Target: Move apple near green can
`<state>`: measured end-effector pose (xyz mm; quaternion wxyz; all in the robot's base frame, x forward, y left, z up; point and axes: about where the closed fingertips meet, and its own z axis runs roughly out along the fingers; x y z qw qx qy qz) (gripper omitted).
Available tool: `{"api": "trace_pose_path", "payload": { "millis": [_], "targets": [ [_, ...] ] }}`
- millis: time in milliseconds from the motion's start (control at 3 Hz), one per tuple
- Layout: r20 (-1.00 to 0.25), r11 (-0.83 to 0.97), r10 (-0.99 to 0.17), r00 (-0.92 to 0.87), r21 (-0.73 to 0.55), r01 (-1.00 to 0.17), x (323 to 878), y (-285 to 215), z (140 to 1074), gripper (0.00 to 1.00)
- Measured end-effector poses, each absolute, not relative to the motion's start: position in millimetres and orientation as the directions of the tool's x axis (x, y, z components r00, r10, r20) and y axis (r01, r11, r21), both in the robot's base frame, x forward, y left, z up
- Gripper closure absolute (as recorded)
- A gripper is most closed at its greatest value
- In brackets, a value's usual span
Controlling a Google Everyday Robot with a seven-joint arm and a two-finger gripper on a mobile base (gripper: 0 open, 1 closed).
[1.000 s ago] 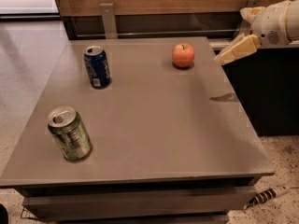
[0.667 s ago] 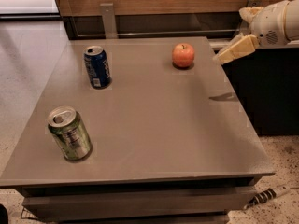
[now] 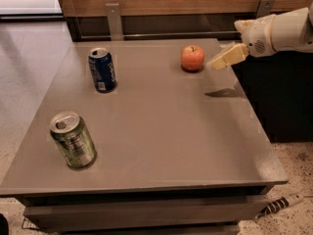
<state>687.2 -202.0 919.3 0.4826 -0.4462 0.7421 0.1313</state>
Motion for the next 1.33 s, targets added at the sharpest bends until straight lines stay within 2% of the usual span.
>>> {"api": "trace_pose_path", "payload": {
  "millis": [667,1333],
  "targets": [
    [-0.876,0.624,-0.446,-0.182,-0.158,-0.765,729,-177,866,0.00],
    [-0.914,0.597,-0.372,-0.162,-0.101,-0.796,767,-129,842,0.02]
  ]
}}
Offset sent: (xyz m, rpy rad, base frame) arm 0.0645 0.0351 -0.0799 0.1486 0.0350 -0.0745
